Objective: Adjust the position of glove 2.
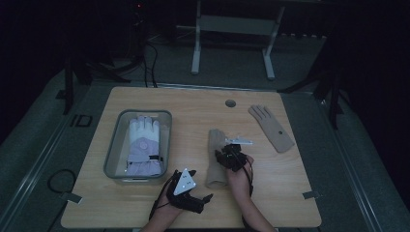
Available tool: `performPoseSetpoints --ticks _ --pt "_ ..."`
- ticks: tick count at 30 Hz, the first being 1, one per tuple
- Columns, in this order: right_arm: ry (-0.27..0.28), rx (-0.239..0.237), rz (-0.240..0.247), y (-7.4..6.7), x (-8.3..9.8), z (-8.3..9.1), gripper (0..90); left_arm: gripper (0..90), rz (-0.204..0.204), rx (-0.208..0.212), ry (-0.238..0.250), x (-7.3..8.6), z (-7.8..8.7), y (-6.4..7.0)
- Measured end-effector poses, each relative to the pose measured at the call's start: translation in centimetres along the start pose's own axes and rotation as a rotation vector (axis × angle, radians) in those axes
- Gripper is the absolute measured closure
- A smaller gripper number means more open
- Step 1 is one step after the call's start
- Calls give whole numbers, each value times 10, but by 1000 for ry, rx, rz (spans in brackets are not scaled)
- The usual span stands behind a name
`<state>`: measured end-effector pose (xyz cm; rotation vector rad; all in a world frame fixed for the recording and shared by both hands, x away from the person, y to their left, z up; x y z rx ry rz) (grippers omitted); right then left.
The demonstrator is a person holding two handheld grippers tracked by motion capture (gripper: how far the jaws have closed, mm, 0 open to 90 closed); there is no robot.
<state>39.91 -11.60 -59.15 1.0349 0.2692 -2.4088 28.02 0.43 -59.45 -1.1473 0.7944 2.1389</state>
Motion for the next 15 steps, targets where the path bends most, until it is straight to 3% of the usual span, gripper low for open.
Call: performPoseSetpoints --ticks 4,7,9,12,15 --pt "-32 -11 52 -4 5 -7 544 19 -3 -2 -2 0 0 0" --pt "-33 -15 66 -4 6 -8 536 19 -4 -2 -3 1 0 0" --pt "-23 -26 53 -4 4 -5 537 19 -3 -1 -6 1 -1 1" --pt "-2 -24 71 -1 -2 5 533 19 -6 1 -9 1 -1 0" --pt "23 -13 89 10 -9 15 536 19 -2 1 -6 1 0 1"
Point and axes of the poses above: each handheld gripper's, and its own axes: z roughly backward along the jaws, x roughly out of its underside, y roughly to its right, the point moved 7 cm from there along -z, roughly forward along the jaws, and after that the axes turned 12 degrees about z, right-handed, at the moved point
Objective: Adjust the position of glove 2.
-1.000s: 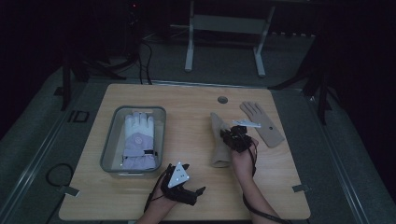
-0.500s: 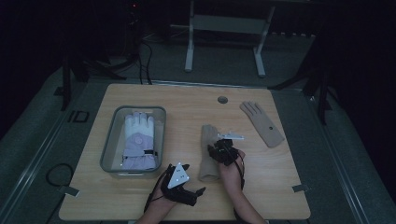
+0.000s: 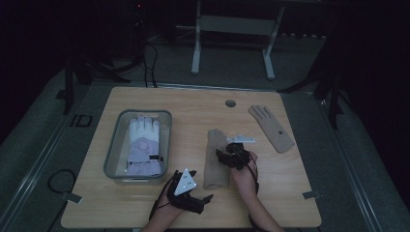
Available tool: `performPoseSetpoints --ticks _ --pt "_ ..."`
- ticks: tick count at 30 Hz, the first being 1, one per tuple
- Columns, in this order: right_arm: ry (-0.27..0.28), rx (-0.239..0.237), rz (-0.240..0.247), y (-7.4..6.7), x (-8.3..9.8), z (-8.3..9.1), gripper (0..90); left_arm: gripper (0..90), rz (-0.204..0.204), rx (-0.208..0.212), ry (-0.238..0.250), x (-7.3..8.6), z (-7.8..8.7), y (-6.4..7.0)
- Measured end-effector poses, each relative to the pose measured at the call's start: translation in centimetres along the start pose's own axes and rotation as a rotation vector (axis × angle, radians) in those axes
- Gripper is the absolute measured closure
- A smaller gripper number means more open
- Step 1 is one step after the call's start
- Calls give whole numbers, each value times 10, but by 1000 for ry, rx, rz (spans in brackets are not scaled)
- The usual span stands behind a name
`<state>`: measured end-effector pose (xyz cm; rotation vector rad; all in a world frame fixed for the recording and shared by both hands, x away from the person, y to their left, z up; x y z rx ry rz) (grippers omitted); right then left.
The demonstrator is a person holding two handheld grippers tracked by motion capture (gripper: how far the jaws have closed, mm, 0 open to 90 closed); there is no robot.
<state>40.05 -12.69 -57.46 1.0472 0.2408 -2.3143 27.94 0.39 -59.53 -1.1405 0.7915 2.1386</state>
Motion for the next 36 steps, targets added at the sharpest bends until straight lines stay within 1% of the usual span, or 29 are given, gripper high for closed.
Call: performPoseSetpoints --ticks 2,4,5,6,7,9,11,12,15,18,20,22,25,27,30,34,36 --pt "11 2 4 12 -2 5 538 19 -1 0 3 0 0 0" --pt "24 14 21 27 -4 9 539 19 -2 0 0 0 0 0" --pt "22 28 30 35 -3 11 543 19 -2 0 0 0 0 0" --pt "29 36 28 43 -4 14 546 19 -1 1 0 0 0 0" --pt "38 33 27 51 -4 16 545 19 0 1 -1 0 0 0" --pt "41 65 32 70 -4 21 545 19 -3 0 -2 0 0 0" --pt "56 71 31 87 -4 26 536 19 -2 0 -4 0 -1 0" --pt "54 85 35 95 -3 28 543 19 -1 0 -3 1 -1 0" --pt "54 95 56 116 0 33 543 19 0 0 -2 1 -1 0" --pt "56 100 57 135 4 37 540 19 -1 -1 -9 1 -1 0" --pt "47 108 46 148 8 39 539 19 0 0 -4 1 -1 1" --pt "46 109 35 160 11 39 537 19 1 -2 -4 1 -1 1" --pt "27 105 11 178 16 37 527 19 5 -2 -2 1 -1 1" --pt "13 113 -3 189 19 35 525 19 7 1 -4 1 -1 1" --pt "-5 124 -2 202 22 31 521 19 5 4 -6 1 -1 1" --pt "-15 130 -19 216 26 21 506 19 10 7 -2 1 -1 1" --pt "-9 136 -21 222 27 16 492 19 9 7 -3 1 -1 1"
Point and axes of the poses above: each handheld gripper's, and its own axes: z roughly backward along the jaws, x roughly out of its underside, y roughly to its right, the point moved 7 cm from there along -z, roughly forward along the jaws, and after that the axes turned 12 degrees about z, right-handed, at the moved point
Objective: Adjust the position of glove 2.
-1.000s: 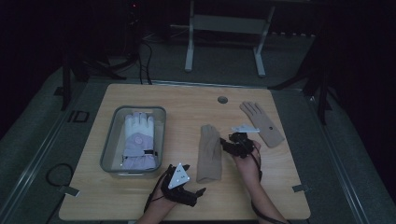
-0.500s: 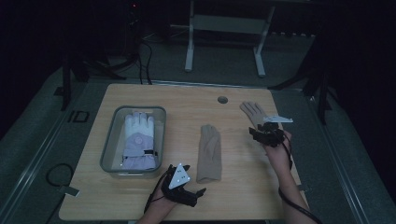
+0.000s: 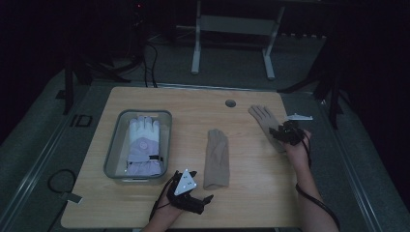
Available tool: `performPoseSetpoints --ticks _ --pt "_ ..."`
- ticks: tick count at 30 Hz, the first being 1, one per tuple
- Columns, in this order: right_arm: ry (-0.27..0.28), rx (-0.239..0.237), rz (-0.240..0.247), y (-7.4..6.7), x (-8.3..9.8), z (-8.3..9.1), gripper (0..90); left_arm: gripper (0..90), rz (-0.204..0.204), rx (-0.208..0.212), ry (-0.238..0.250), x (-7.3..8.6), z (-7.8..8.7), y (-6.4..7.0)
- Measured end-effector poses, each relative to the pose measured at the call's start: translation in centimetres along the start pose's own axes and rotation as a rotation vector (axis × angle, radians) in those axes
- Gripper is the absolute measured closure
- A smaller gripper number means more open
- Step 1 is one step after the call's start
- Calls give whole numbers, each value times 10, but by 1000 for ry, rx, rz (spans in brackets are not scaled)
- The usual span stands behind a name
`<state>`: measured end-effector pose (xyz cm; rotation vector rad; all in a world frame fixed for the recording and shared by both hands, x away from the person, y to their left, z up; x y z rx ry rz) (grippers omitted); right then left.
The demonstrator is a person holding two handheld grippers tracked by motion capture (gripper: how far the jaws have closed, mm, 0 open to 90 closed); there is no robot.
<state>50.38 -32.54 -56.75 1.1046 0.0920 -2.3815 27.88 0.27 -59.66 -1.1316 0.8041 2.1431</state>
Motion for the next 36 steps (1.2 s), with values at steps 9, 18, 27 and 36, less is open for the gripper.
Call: performPoseSetpoints --ticks 9,18,27,36 --pt "-36 42 22 10 5 -27 474 19 3 4 -1 0 0 1" --pt "-63 13 18 12 10 -38 513 19 3 5 -3 1 1 1" --pt "-49 40 -83 2 12 -31 810 19 6 3 -3 1 1 1" --pt "-18 125 -183 -11 8 9 821 19 0 -2 -7 1 1 0"
Point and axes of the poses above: each handheld gripper's, and its own axes: z roughly backward along the jaws, x roughly out of its underside, y roughly to its right, the point moved 7 cm from there along -z, roughly forward along the jaws, and after that the axes turned 12 degrees about z, right-handed, at the moved point
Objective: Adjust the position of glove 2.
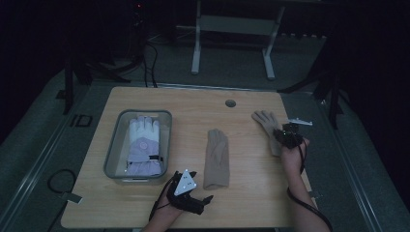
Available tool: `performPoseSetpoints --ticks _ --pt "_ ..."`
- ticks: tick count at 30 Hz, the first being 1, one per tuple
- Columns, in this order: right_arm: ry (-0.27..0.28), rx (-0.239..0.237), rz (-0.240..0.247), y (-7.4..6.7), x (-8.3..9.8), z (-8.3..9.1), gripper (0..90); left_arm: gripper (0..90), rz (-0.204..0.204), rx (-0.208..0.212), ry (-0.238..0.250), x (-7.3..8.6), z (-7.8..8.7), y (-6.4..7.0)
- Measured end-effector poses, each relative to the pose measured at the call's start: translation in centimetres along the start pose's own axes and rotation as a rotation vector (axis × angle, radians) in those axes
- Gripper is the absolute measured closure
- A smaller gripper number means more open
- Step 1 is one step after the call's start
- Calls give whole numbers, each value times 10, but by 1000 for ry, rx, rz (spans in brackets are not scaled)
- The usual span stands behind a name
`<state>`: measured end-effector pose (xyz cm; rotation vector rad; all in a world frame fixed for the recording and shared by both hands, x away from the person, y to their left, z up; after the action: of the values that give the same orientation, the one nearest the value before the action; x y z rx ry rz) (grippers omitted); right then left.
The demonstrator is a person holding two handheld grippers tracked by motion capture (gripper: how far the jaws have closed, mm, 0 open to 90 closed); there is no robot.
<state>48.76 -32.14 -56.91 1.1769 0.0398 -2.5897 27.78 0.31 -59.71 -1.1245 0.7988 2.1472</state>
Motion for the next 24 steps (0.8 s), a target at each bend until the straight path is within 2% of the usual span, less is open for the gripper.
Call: performPoseSetpoints --ticks 1,3,6,9,11,13,14,15,16,17,18,20,24 --pt "8 14 -9 -1 1 7 821 19 1 1 1 0 0 0" --pt "7 38 8 -4 2 19 821 19 -2 0 0 0 0 0" --pt "33 68 -16 -9 6 40 820 19 -9 8 -1 -1 1 1" --pt "31 59 -67 -16 17 53 821 19 -10 8 1 -1 2 1" --pt "21 66 -78 -21 27 60 821 19 -15 6 -1 -1 1 1" --pt "20 59 -109 -26 37 67 820 19 -16 7 2 -1 1 1" --pt "22 73 -110 -28 42 71 820 19 -18 5 3 -2 2 1" --pt "24 70 -136 -30 46 74 820 19 -18 5 4 -2 2 1" --pt "22 60 -144 -34 51 77 820 19 -14 6 6 -3 2 0" --pt "17 76 -137 -37 55 79 819 19 -12 5 7 -3 2 0" --pt "15 64 -157 -40 59 81 819 19 -10 5 7 -3 2 0" --pt "3 63 -165 -48 67 85 817 19 -10 4 5 -2 1 0" --pt "-21 69 -157 -55 77 79 802 19 -22 5 1 -1 1 2"
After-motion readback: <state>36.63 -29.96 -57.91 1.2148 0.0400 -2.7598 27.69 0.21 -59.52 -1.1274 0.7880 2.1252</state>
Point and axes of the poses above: each handheld gripper's, and its own axes: z roughly backward along the jaws, x roughly out of its underside, y roughly to its right, the point moved 7 cm from there along -z, roughly forward along the jaws, and after that the axes turned 12 degrees about z, right-handed, at the moved point
